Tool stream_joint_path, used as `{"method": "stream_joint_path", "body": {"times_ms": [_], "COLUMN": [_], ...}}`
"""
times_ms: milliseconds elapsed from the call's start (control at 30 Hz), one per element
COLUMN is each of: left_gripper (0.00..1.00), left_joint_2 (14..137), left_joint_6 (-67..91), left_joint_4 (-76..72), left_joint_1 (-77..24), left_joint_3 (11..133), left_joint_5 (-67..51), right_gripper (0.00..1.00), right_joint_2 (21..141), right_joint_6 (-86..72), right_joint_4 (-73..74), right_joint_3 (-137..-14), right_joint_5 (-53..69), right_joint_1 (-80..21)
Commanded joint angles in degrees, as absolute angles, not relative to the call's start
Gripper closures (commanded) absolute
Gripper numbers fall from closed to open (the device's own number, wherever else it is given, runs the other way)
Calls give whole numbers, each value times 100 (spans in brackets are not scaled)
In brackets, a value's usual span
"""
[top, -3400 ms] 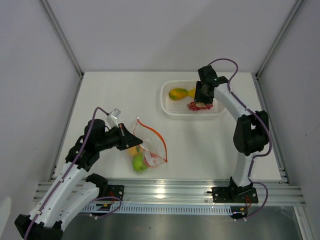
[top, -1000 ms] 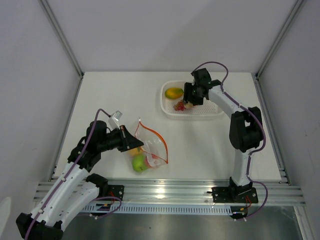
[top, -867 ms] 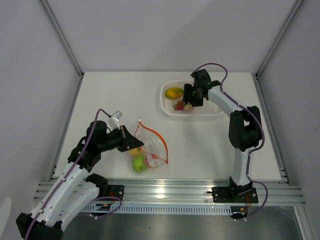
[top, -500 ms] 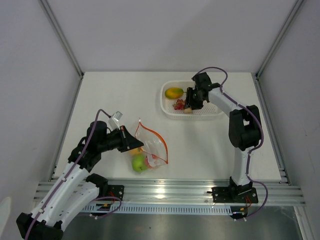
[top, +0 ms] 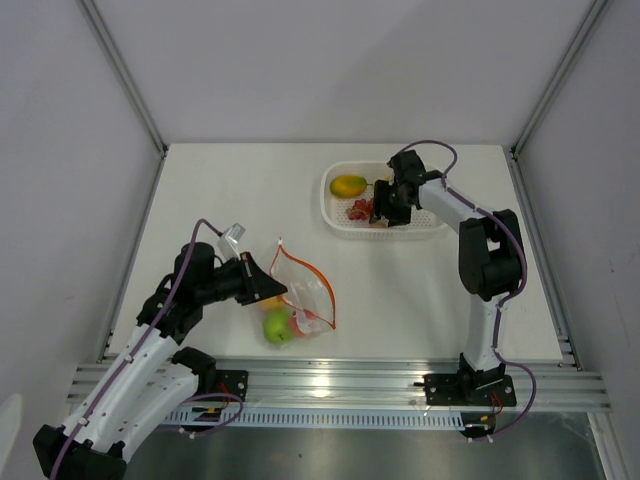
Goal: Place the food in the zip-top bag and seal the zipper
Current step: Place the fake fruit in the bin.
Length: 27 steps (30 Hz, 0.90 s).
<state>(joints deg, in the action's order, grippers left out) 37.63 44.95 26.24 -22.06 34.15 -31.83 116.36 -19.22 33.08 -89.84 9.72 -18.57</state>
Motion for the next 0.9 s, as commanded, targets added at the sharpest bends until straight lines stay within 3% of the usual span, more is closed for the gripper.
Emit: {"method": "stream_joint_path", "body": {"times_ms": [0,533,700,867], "left_gripper": [100,99,99,99], "left_joint_2": [3753,3797,3788,3762], "left_joint_6": [4403,4421,4421,4395], "left_joint_4": [2522,2443,2452,2522], "left_joint_1": [-2145,-2136,-2136,-2127], "left_joint_3": [3349,3252,3278,3287], "left_joint_5": [-3287,-3331,-3340,-3305], "right_gripper": [39,36,40,52], "right_joint_2": [11373,11425,11654,11786], "right_joint_6": [-1846,-1679,-1679,-1740], "right_joint_4": [3252,3401,3428,3393], "right_joint_3": [-8904,-8877,-9044,-9132], "right_joint_5": [958,721,747,826], "right_joint_1": [-1828,-1802,-1775,-1758]}}
